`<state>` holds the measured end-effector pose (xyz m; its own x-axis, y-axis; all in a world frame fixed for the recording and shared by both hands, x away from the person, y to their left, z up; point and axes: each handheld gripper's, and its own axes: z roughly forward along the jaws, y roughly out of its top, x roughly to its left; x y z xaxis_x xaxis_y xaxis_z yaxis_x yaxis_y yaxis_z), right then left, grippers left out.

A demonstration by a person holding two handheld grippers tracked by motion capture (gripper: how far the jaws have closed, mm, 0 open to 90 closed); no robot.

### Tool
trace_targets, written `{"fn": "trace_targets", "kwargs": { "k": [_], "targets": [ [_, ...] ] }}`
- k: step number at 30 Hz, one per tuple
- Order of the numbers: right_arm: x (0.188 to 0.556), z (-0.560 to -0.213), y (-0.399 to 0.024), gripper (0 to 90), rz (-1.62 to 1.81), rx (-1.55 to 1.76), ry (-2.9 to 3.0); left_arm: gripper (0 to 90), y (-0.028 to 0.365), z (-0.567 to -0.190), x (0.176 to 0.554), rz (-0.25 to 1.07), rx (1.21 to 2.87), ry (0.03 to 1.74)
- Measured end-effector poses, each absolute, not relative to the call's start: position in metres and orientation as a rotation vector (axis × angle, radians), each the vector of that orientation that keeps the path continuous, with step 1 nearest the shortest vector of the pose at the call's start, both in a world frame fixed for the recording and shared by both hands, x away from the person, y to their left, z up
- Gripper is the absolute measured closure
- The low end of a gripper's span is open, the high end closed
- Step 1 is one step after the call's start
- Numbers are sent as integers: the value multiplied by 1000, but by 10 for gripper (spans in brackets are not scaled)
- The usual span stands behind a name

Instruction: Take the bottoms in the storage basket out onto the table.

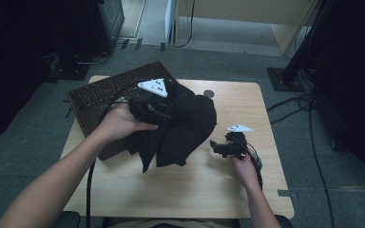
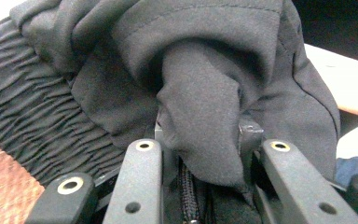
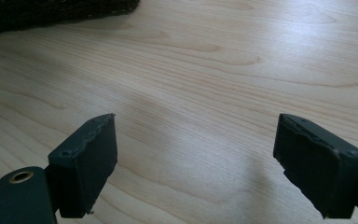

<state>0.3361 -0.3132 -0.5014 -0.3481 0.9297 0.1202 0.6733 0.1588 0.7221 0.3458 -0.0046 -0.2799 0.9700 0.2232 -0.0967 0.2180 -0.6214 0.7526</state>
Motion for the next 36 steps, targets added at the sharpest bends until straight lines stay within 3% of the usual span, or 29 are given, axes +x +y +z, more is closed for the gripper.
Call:
{"fn": "trace_targets", "kwargs": {
  "k": [7,19,32,36],
  "targets": [
    [337,-502,-321,139,1020,1565,2070,705,-18,-314,343,-76,2288,316],
    [338,-503,-320,139,1011,1563,2083,700,-26,-400,361,-109,2347,361],
    [338,-504,-319,139,1011,1557,2101,678,-34,-449,363,-165,2358,389],
    [338,-504,-319,139,1010,1560,2101,627,-34,-451,365,-194,2346,399]
  ]
}}
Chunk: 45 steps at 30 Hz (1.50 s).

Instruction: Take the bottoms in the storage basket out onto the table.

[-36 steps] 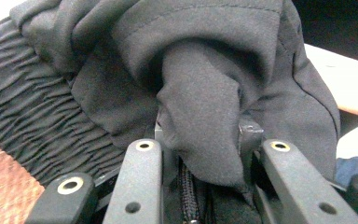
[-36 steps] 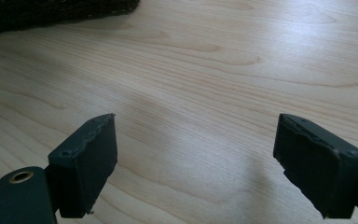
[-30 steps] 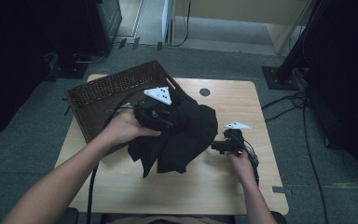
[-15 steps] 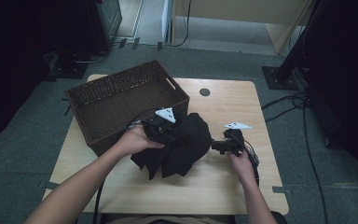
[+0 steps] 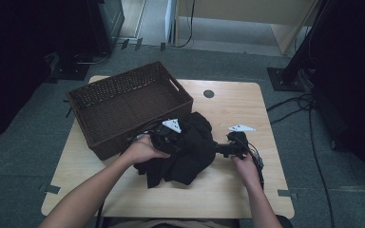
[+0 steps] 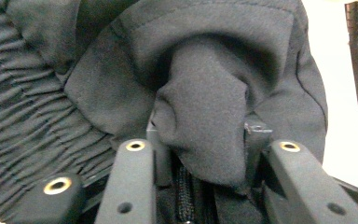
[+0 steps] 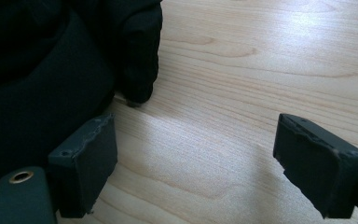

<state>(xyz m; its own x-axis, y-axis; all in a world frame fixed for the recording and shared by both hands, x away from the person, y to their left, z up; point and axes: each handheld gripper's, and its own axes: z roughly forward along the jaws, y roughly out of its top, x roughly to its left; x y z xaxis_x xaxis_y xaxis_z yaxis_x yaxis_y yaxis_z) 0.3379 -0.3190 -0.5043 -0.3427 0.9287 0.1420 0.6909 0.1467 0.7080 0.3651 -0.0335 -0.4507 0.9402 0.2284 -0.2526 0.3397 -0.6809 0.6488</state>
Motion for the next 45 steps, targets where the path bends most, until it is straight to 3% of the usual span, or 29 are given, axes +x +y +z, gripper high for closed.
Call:
{"fn": "trace_targets", "kwargs": {
  "k": [5,14,34,45],
  "targets": [
    [338,-504,-319,140,1008,1557,2103,462,-30,-449,366,-198,2357,429],
    [337,-503,-320,140,1020,1563,2092,374,-10,-422,366,-127,2309,403],
    [337,-508,-309,141,1001,1534,2140,430,48,-373,397,70,2354,468],
    [338,-517,-304,147,958,1497,2165,479,79,-377,416,126,2364,552]
  ]
}}
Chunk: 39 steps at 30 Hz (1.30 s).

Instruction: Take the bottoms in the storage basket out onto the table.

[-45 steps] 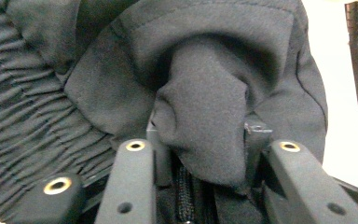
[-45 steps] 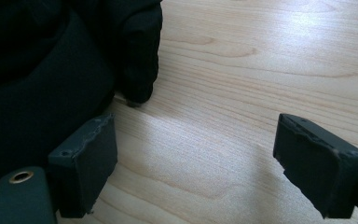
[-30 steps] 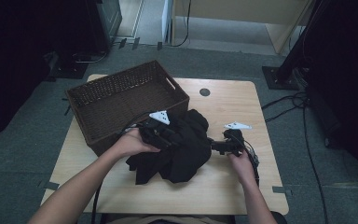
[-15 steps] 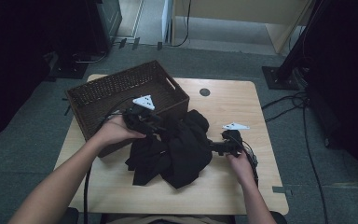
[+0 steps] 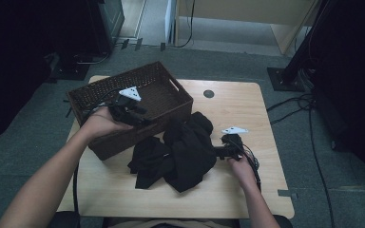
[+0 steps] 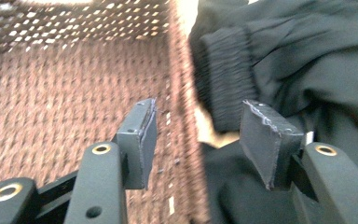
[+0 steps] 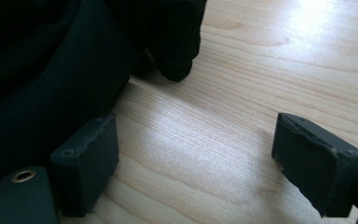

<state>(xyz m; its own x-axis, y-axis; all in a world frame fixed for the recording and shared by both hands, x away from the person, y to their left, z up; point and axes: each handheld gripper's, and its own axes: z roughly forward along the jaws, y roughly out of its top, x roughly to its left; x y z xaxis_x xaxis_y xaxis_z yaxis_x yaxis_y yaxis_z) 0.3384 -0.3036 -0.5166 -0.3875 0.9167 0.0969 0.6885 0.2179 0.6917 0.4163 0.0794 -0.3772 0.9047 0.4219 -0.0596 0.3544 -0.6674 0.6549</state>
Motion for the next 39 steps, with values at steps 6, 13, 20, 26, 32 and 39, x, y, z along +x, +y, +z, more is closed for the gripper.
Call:
{"fn": "trace_targets", "kwargs": {
  "k": [6,13,20,26,32,39],
  "targets": [
    [338,-521,-300,139,930,1411,2164,521,80,-390,415,101,2365,571],
    [337,-523,-300,138,948,1401,2152,581,76,-402,415,87,2369,586],
    [337,-523,-299,138,950,1399,2153,645,75,-404,417,75,2400,591],
    [337,-523,-299,138,953,1397,2153,688,69,-409,420,110,2462,593],
    [338,-523,-299,138,953,1394,2154,790,66,-410,417,114,2487,532],
    [338,-523,-299,138,954,1395,2153,802,67,-410,421,71,2478,581]
  ]
}}
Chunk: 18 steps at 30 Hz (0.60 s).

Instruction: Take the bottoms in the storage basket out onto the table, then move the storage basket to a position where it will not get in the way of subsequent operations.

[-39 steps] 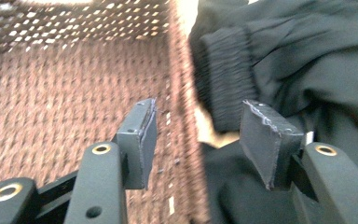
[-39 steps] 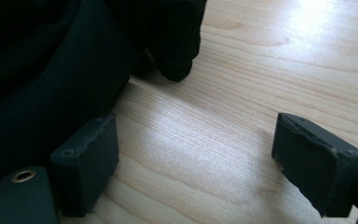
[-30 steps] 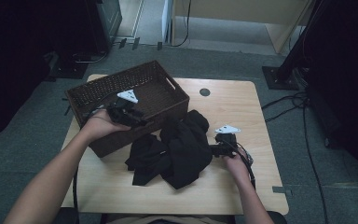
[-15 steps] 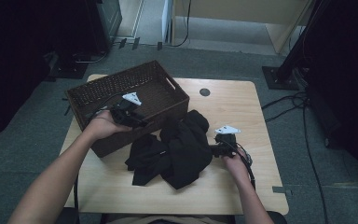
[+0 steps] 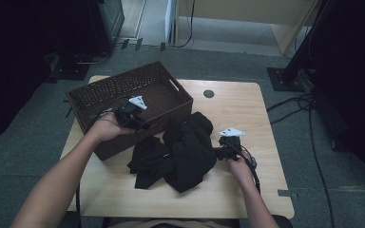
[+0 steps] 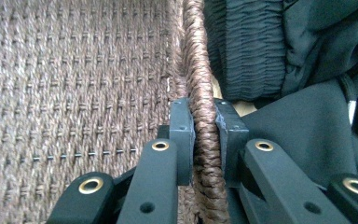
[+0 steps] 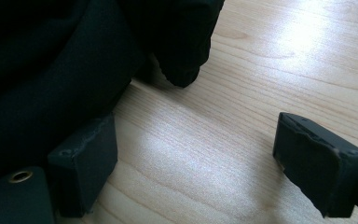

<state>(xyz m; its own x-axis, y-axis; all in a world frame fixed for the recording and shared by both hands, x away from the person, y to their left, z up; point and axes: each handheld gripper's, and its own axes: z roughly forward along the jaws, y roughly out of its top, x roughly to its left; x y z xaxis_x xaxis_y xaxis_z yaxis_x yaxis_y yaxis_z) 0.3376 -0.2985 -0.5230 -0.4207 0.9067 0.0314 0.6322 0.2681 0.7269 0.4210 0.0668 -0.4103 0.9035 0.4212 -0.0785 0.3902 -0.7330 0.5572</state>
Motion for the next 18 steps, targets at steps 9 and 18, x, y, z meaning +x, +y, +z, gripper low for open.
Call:
{"fn": "trace_targets", "kwargs": {
  "k": [9,18],
  "targets": [
    [337,-523,-299,138,953,1391,2150,803,73,-411,426,91,2447,667],
    [337,-523,-298,138,956,1388,2154,800,87,-411,434,135,2397,823]
  ]
}}
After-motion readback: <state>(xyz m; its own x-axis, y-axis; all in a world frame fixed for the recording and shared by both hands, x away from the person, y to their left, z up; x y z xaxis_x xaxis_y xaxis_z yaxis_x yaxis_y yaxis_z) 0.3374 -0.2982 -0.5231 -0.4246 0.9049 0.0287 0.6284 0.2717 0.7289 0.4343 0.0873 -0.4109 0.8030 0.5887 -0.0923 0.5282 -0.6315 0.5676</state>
